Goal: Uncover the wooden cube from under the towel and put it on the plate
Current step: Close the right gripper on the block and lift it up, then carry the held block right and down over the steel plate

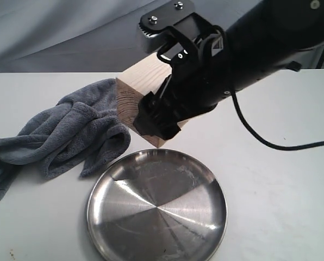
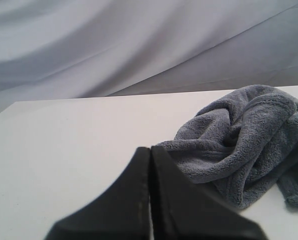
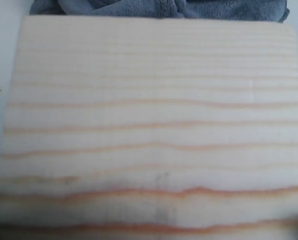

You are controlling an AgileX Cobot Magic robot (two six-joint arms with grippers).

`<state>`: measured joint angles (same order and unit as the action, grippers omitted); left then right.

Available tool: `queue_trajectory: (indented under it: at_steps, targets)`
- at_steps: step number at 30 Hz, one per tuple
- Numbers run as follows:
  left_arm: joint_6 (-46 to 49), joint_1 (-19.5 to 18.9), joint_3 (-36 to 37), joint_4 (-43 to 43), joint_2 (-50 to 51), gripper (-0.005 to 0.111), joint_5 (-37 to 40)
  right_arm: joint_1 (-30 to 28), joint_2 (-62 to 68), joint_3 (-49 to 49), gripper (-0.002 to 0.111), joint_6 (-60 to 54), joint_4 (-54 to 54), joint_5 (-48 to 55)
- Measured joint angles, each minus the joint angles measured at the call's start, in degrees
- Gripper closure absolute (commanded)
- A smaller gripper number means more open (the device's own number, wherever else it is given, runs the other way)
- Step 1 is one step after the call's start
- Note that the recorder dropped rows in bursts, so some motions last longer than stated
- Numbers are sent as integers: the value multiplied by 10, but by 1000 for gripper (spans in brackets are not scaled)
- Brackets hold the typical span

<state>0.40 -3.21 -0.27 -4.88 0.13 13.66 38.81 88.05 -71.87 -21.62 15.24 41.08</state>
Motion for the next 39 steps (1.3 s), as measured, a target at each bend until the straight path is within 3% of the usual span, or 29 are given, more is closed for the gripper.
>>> queue_trajectory:
  at_steps: [31, 39]
  targets:
    - [0, 0, 0, 0, 0, 107, 0, 0, -224, 328, 97, -1, 40, -46]
    - [0, 0, 0, 0, 0, 107, 0, 0, -209, 364, 97, -18, 44, -127]
